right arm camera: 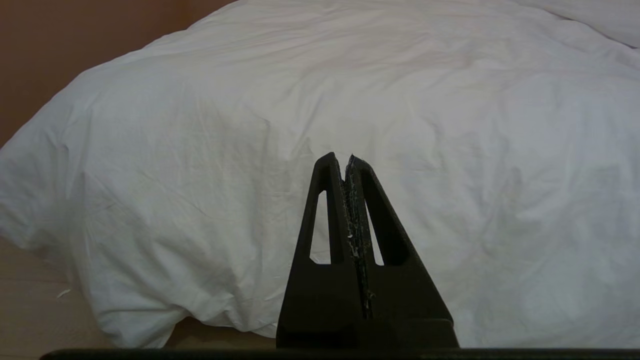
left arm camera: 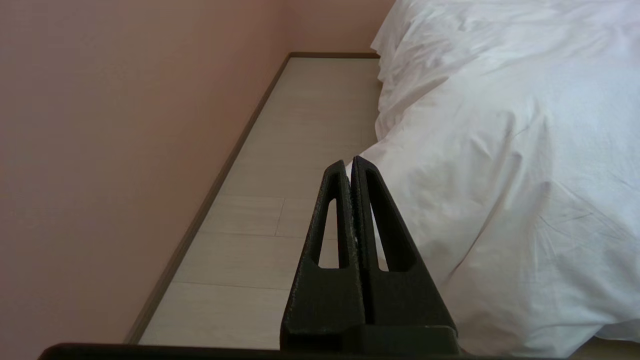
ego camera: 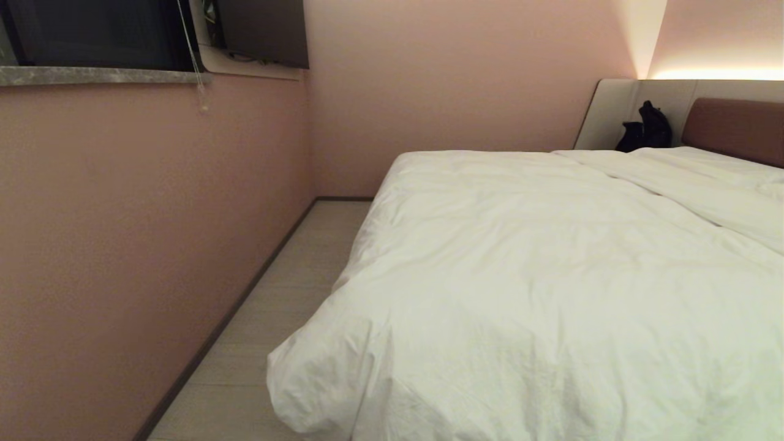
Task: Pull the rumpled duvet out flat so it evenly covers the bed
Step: Flatten the corners of the folded blanket
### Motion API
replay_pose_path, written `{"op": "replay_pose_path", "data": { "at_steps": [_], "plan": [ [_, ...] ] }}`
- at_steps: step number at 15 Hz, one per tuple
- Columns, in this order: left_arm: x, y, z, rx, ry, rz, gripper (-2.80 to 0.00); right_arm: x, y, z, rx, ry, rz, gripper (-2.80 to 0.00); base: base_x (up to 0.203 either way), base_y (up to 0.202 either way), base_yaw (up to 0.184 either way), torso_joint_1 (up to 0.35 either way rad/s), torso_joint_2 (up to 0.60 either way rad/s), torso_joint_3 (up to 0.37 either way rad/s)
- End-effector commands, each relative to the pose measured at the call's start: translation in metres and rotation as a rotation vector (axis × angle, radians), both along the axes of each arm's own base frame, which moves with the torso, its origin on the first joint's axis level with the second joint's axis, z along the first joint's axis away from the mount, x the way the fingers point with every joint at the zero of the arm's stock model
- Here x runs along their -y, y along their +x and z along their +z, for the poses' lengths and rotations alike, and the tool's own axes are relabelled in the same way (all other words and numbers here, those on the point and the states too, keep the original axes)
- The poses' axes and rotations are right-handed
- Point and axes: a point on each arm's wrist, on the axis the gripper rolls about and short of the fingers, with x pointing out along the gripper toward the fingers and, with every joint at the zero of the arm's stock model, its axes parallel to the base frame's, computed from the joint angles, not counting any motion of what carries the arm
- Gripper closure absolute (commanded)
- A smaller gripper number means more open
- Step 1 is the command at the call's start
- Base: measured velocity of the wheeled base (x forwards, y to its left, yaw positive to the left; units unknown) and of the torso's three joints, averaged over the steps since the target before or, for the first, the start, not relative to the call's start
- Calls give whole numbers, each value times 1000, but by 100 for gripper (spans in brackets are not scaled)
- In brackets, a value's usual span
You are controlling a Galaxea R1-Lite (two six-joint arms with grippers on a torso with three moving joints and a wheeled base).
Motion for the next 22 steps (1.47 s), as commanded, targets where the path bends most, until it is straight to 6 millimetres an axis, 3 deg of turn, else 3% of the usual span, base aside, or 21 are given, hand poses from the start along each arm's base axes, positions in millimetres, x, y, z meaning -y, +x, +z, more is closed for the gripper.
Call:
{"op": "replay_pose_path", "data": {
  "at_steps": [1,6,13,22],
  "plan": [
    [0,0,0,1,3,1,0,0,0,0,0,-1,0,0,0,0,0,0,0,0],
    [0,0,0,1,4,1,0,0,0,0,0,-1,0,0,0,0,0,0,0,0],
    [0,0,0,1,0,1,0,0,0,0,0,-1,0,0,161,0,0,7,2,3],
    [0,0,1,5,3,2,0,0,0,0,0,1,0,0,0,0,0,0,0,0]
  ]
}}
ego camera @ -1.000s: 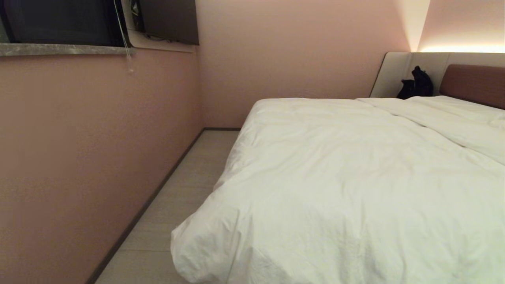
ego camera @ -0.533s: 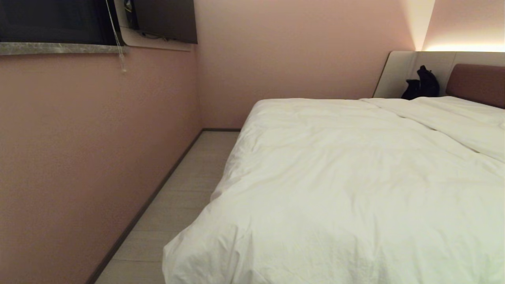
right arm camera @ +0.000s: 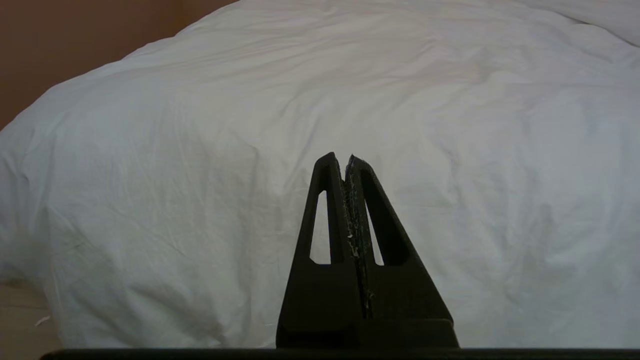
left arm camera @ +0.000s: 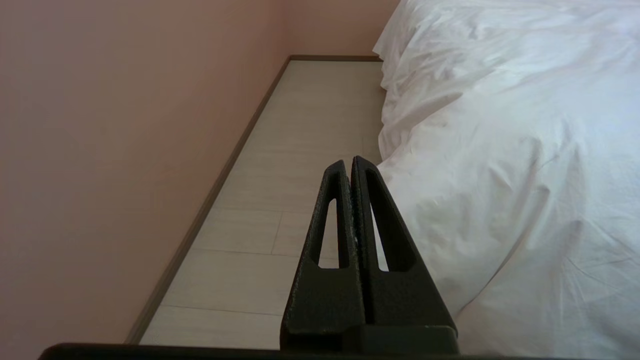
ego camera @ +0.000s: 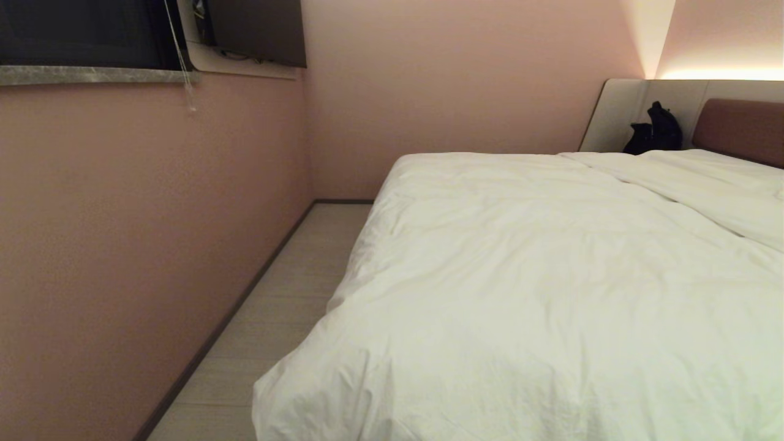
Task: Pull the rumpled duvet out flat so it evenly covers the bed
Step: Flatten the corners of the folded blanket
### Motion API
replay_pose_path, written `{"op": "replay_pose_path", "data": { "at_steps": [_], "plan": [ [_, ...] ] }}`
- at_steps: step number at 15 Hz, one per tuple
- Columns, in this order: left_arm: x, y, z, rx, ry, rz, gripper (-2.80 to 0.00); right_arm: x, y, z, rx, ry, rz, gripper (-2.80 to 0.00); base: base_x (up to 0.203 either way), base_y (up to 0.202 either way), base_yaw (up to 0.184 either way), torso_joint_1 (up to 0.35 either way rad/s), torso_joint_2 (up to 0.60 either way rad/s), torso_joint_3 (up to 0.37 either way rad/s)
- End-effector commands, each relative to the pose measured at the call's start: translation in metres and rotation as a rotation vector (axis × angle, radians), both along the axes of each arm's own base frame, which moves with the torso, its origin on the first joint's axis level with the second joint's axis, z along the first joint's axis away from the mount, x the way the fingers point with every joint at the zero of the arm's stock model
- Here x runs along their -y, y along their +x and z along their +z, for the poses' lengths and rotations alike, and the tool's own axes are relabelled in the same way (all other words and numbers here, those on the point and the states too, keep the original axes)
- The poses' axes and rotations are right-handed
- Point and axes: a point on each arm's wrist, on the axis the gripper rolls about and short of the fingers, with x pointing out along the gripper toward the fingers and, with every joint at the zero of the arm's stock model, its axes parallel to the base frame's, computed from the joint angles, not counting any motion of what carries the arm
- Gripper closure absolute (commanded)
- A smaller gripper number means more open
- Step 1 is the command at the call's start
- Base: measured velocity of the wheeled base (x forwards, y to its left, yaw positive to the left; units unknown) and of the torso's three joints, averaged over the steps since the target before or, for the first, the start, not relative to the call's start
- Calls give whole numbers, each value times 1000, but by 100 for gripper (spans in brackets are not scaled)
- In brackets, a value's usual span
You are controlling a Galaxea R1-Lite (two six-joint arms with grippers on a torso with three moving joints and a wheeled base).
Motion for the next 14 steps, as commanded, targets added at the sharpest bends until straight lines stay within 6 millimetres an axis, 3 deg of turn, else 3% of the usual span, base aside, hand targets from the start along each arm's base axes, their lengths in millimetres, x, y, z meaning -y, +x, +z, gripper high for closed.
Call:
{"op": "replay_pose_path", "data": {
  "at_steps": [1,5,9,11,14],
  "plan": [
    [0,0,1,2,4,0,0,0,0,0,1,0,1,0,0,0,0,0,0,0],
    [0,-2,8,16,-6,-11,0,0,0,0,0,8,-1,0,0,0,0,0,0,0],
    [3,-23,82,87,-161,-107,0,0,0,0,0,6,-1,0,0,0,0,0,0,0],
    [5,-7,101,-38,-218,-197,0,0,0,0,0,6,-1,0,0,0,0,0,0,0],
    [8,39,121,-284,-356,-332,0,0,0,0,0,6,-1,0,0,0,0,0,0,0]
  ]
}}
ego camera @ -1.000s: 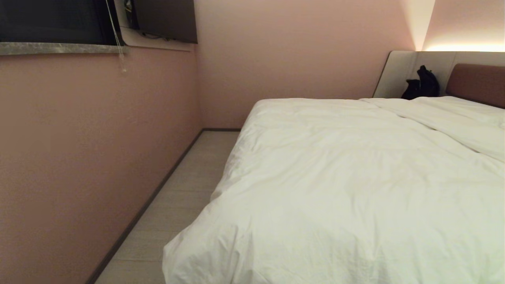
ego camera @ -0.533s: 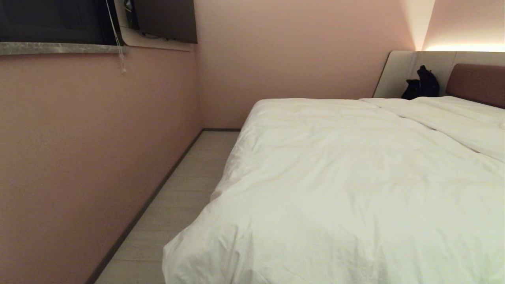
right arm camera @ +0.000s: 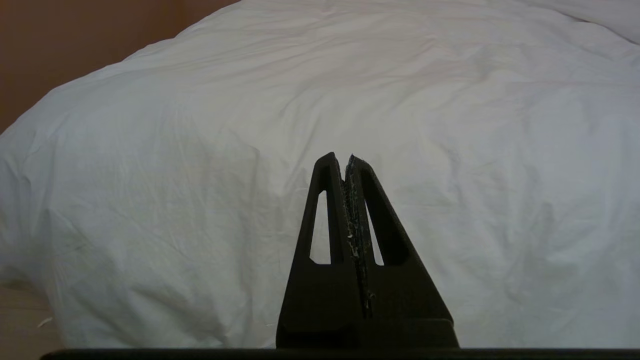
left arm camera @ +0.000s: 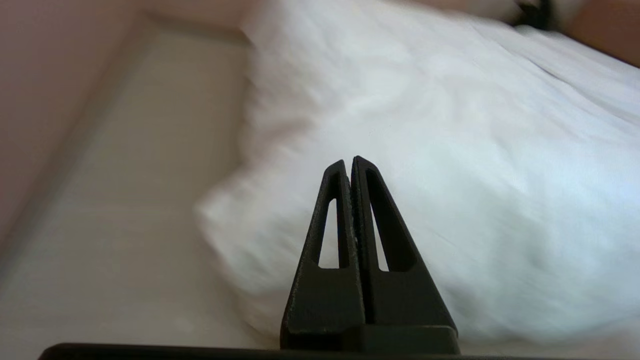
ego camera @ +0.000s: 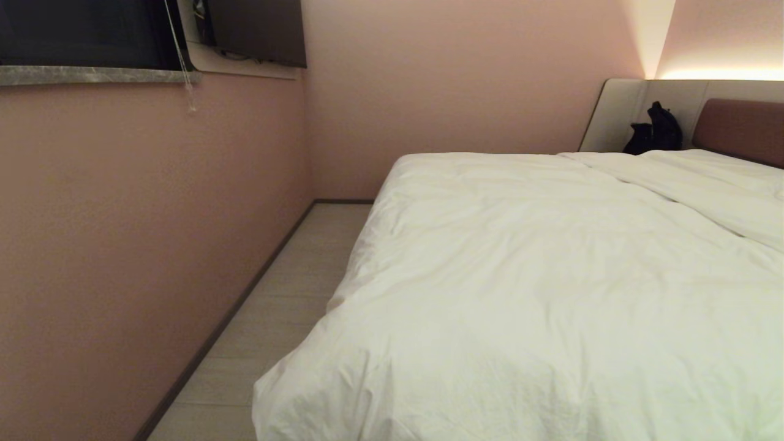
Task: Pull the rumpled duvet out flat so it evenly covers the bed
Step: Flatten the corners of the folded blanket
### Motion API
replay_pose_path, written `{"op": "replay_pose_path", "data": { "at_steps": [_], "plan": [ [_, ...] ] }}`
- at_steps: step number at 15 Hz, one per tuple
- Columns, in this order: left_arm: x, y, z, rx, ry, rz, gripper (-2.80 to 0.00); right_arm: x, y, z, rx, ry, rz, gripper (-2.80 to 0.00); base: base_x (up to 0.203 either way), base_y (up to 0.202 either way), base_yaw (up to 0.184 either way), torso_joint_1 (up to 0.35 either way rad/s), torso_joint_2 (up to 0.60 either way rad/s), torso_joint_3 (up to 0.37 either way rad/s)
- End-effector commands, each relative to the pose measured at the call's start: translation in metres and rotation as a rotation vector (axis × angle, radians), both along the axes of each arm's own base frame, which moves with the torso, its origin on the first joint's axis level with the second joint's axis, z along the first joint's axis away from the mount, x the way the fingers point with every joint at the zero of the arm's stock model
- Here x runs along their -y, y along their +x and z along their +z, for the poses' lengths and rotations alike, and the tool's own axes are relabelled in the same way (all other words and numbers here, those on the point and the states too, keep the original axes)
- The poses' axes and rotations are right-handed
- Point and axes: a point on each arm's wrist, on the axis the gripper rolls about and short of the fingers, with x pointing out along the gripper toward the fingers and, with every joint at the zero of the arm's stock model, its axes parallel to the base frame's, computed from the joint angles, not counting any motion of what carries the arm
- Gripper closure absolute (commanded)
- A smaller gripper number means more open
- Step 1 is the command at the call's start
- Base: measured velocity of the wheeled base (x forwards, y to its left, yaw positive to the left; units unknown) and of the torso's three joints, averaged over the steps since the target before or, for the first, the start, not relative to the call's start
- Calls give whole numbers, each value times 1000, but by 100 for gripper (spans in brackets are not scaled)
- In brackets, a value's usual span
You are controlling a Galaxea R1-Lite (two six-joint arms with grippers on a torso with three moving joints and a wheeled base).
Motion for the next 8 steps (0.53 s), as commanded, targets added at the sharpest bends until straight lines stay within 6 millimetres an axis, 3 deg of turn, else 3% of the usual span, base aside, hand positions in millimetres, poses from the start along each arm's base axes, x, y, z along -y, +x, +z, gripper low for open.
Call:
{"op": "replay_pose_path", "data": {
  "at_steps": [1,4,8],
  "plan": [
    [2,56,14,-258,-76,-116,0,0,0,0,0,-1,1,0,0,0,0,0,0,0],
    [4,113,16,-430,-159,-246,0,0,0,0,0,-1,1,0,0,0,0,0,0,0],
    [7,202,-4,-595,-244,-398,0,0,0,0,0,-1,1,0,0,0,0,0,0,0]
  ]
}}
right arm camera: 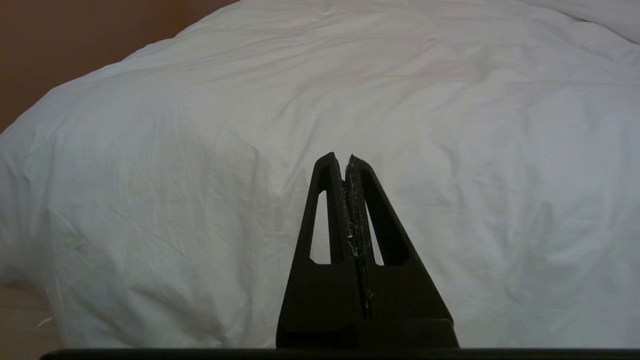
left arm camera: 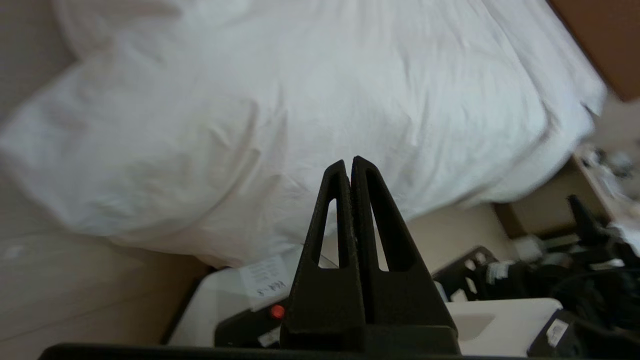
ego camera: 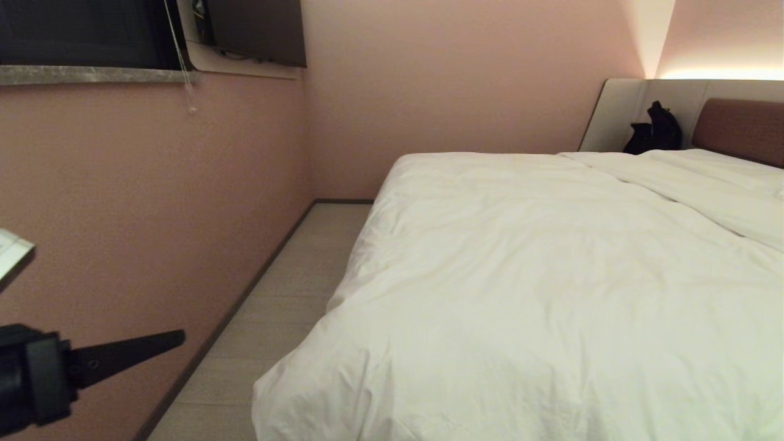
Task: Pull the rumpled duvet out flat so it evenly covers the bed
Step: Flatten the corners of the folded blanket
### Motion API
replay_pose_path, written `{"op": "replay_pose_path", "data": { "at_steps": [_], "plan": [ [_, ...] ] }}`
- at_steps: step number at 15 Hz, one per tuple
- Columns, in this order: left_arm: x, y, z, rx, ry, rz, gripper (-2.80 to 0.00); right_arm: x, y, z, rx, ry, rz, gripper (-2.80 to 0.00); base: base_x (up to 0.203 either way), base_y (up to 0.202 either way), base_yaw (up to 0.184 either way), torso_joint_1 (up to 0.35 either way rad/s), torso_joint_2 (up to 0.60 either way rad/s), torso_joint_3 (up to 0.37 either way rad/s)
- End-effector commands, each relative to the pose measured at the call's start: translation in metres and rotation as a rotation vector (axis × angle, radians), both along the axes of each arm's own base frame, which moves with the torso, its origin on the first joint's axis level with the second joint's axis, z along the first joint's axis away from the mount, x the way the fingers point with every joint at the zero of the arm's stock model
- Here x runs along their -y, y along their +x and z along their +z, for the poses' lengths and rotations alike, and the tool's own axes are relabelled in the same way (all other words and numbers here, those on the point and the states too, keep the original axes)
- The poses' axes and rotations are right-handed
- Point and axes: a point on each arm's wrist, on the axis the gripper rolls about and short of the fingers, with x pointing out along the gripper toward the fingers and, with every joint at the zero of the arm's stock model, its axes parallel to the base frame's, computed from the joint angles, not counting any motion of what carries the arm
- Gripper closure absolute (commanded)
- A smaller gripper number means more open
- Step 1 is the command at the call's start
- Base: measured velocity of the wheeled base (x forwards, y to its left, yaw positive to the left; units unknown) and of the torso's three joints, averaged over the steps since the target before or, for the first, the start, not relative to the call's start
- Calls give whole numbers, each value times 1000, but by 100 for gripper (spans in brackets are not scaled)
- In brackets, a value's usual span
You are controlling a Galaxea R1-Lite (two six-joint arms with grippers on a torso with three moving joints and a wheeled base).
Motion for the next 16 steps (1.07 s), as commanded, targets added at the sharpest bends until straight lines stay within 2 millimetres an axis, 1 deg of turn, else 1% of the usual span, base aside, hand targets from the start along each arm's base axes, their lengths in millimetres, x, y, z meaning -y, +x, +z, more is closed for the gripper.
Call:
{"op": "replay_pose_path", "data": {
  "at_steps": [1,2,4,5,6,7,8,9,11,14,16],
  "plan": [
    [3,71,-37,-209,-34,-59,0,0,0,0,0,0,1,0,0,0,0,0,0,0],
    [4,92,-50,-245,-42,-77,0,0,0,0,0,0,1,0,0,0,0,0,0,0],
    [7,127,-75,-282,-52,-100,0,0,0,0,0,0,1,0,0,0,0,0,0,0],
    [8,140,-86,-293,-54,-106,0,0,0,0,0,0,1,0,0,0,0,0,0,0],
    [9,151,-92,-275,-54,-113,0,0,0,0,0,0,1,0,0,0,0,0,0,0],
    [11,157,-96,-266,-49,-121,0,0,0,0,0,0,1,0,0,0,0,0,0,0],
    [12,161,-106,-286,-40,-129,0,0,0,0,0,0,1,0,0,0,0,0,0,0],
    [13,164,-114,-285,-9,-135,0,0,0,0,0,0,1,0,0,0,0,0,0,0],
    [16,169,-123,-279,71,-97,0,0,0,0,0,0,1,0,0,0,0,0,0,0],
    [32,173,-143,-276,289,-33,0,0,0,0,0,0,1,0,0,0,0,0,0,0],
    [41,175,-146,-254,324,-30,0,0,0,0,0,0,1,0,0,0,0,0,0,0]
  ]
}}
